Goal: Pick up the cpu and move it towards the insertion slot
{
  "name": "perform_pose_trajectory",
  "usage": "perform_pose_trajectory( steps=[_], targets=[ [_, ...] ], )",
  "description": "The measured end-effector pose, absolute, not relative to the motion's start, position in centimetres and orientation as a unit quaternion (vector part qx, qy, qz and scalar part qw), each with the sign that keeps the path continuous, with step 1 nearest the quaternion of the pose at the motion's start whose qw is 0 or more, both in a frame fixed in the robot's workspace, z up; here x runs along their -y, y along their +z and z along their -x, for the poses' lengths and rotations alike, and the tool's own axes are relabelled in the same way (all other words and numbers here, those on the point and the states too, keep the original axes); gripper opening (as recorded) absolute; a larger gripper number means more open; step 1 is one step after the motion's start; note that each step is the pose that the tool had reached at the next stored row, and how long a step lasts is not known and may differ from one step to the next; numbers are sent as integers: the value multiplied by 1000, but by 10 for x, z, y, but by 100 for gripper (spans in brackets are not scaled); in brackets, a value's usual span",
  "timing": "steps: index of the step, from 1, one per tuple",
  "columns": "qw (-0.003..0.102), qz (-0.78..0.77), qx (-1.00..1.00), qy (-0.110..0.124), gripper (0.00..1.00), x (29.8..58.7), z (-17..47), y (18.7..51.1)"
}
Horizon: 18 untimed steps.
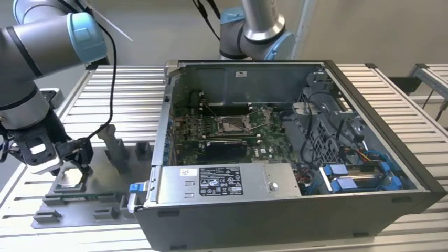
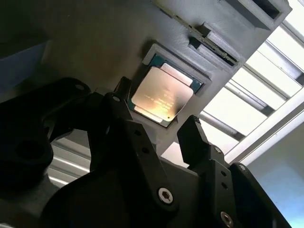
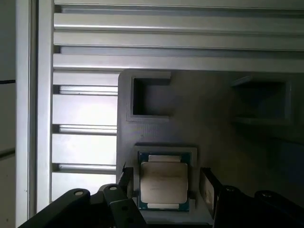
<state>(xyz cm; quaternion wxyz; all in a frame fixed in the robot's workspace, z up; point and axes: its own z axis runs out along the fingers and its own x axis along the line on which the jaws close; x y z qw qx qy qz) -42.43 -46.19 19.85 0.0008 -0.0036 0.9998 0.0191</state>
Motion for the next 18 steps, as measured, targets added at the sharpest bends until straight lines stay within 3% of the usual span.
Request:
perform_pose_trajectory(
  steps=[18],
  targets=[
    [1, 4, -1000, 19, 100, 466, 426, 189]
  ],
)
